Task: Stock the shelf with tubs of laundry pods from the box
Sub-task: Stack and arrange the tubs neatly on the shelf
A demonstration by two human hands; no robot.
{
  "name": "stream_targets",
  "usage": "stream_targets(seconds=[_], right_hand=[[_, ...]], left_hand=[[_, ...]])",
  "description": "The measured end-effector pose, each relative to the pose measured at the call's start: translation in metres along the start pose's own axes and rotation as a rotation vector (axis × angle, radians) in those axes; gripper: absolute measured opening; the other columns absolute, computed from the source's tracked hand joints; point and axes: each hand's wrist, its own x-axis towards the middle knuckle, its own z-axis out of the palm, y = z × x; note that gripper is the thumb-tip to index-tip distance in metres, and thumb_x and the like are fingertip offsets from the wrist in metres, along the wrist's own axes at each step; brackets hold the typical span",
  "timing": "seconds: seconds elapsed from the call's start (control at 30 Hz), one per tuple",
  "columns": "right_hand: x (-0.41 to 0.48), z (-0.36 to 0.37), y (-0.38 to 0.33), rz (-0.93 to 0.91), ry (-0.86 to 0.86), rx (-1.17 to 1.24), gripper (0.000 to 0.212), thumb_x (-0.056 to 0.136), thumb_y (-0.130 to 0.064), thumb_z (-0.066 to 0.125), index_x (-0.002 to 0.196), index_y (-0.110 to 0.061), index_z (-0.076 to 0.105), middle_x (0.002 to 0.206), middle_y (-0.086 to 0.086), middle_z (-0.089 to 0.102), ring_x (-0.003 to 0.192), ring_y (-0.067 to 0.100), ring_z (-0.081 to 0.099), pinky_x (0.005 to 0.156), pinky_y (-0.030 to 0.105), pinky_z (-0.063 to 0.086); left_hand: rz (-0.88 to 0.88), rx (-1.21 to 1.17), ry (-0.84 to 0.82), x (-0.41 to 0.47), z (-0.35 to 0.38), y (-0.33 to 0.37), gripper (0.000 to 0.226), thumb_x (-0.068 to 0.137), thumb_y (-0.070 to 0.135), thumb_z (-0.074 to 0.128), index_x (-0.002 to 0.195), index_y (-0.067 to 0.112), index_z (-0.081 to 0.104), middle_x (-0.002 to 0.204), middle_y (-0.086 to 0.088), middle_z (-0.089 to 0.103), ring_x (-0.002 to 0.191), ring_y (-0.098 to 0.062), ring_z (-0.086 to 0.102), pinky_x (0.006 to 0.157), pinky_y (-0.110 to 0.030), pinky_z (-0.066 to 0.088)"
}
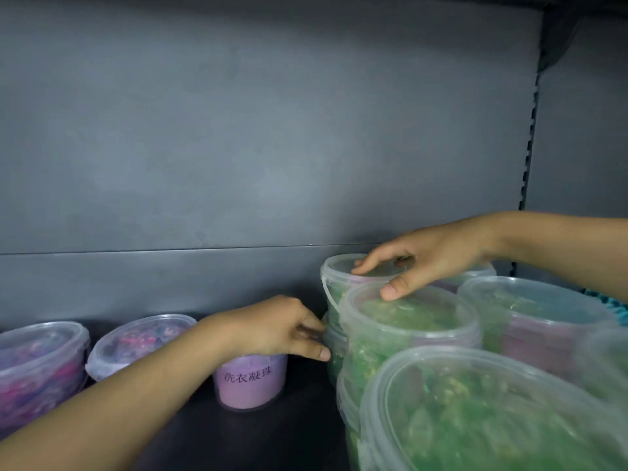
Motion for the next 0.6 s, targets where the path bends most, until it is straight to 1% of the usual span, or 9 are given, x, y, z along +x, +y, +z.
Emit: stream_targets(seconds=[0.03,0.07,0.1,0.2,0.27,0.33,0.4,0.47,0.6], right_hand=[[0.000,-0.001,-0.001,-0.001,0.003,-0.017,0.064,0.071,-0.057,0.060,0.131,-0.042,0.046,0.139,-0.021,0.044,0.126,-0.002,0.038,0.101,0.016,0.031],[0.000,-0.002,-0.002,-0.002,0.006,-0.038,0.059,0.075,-0.055,0.061,0.131,-0.040,0.048,0.137,-0.019,0.047,0.125,-0.001,0.041,0.100,0.016,0.032],[0.000,-0.004,-0.003,-0.003,0.016,-0.063,0.055,0.079,-0.052,0.061,0.130,-0.037,0.050,0.133,-0.017,0.051,0.123,0.001,0.045,0.100,0.017,0.034],[-0.005,-0.006,-0.008,-0.011,0.080,-0.144,0.046,0.083,-0.046,0.063,0.124,-0.025,0.057,0.124,-0.009,0.060,0.116,0.008,0.054,0.100,0.023,0.041],[-0.014,-0.007,-0.008,-0.017,0.134,-0.187,0.044,0.083,-0.042,0.065,0.121,-0.021,0.058,0.122,-0.007,0.062,0.113,0.010,0.056,0.101,0.025,0.042],[-0.029,-0.009,-0.005,-0.014,0.198,-0.245,0.043,0.084,-0.042,0.065,0.121,-0.021,0.058,0.120,-0.007,0.062,0.111,0.011,0.057,0.101,0.028,0.043],[-0.048,-0.012,0.002,-0.008,0.267,-0.294,0.040,0.084,-0.042,0.065,0.118,-0.021,0.059,0.117,-0.008,0.062,0.109,0.011,0.057,0.099,0.029,0.044],[-0.067,-0.016,0.016,0.001,0.332,-0.305,0.036,0.083,-0.041,0.065,0.114,-0.023,0.060,0.114,-0.009,0.062,0.107,0.011,0.058,0.097,0.027,0.044],[-0.095,-0.019,0.051,0.028,0.432,-0.247,0.034,0.081,-0.041,0.068,0.110,-0.025,0.062,0.111,-0.009,0.065,0.102,0.010,0.060,0.096,0.029,0.046]], left_hand=[[-0.017,0.016,0.012,-0.002,-0.002,0.004,0.042,0.081,0.045,0.065,0.109,0.014,0.068,0.101,0.007,0.072,0.095,-0.008,0.066,0.093,-0.029,0.050],[-0.033,0.056,0.043,-0.005,-0.004,0.007,0.036,0.084,0.038,0.065,0.112,0.015,0.067,0.108,0.004,0.071,0.101,-0.008,0.065,0.094,-0.029,0.049],[-0.047,0.109,0.084,-0.007,-0.007,0.011,0.035,0.086,0.036,0.064,0.113,0.015,0.067,0.112,0.002,0.070,0.104,-0.009,0.064,0.094,-0.028,0.048],[-0.117,0.282,0.195,-0.015,-0.015,0.023,0.033,0.087,0.038,0.060,0.110,0.015,0.065,0.111,0.000,0.069,0.103,-0.014,0.063,0.090,-0.027,0.048],[-0.185,0.425,0.258,-0.023,-0.025,0.035,0.030,0.089,0.039,0.057,0.105,0.015,0.064,0.108,-0.001,0.067,0.101,-0.019,0.061,0.088,-0.028,0.047],[-0.247,0.515,0.341,-0.030,-0.036,0.050,0.028,0.090,0.038,0.054,0.102,0.015,0.061,0.109,-0.004,0.065,0.102,-0.023,0.059,0.087,-0.031,0.047],[-0.275,0.534,0.425,-0.035,-0.047,0.067,0.027,0.090,0.035,0.053,0.101,0.012,0.061,0.110,-0.008,0.065,0.104,-0.025,0.058,0.088,-0.031,0.046],[-0.285,0.515,0.482,-0.036,-0.055,0.085,0.026,0.091,0.032,0.053,0.102,0.010,0.062,0.110,-0.008,0.066,0.105,-0.025,0.058,0.088,-0.029,0.045],[-0.284,0.437,0.504,-0.028,-0.061,0.121,0.025,0.091,0.032,0.053,0.104,0.011,0.060,0.110,-0.004,0.064,0.104,-0.020,0.055,0.082,-0.023,0.039]])
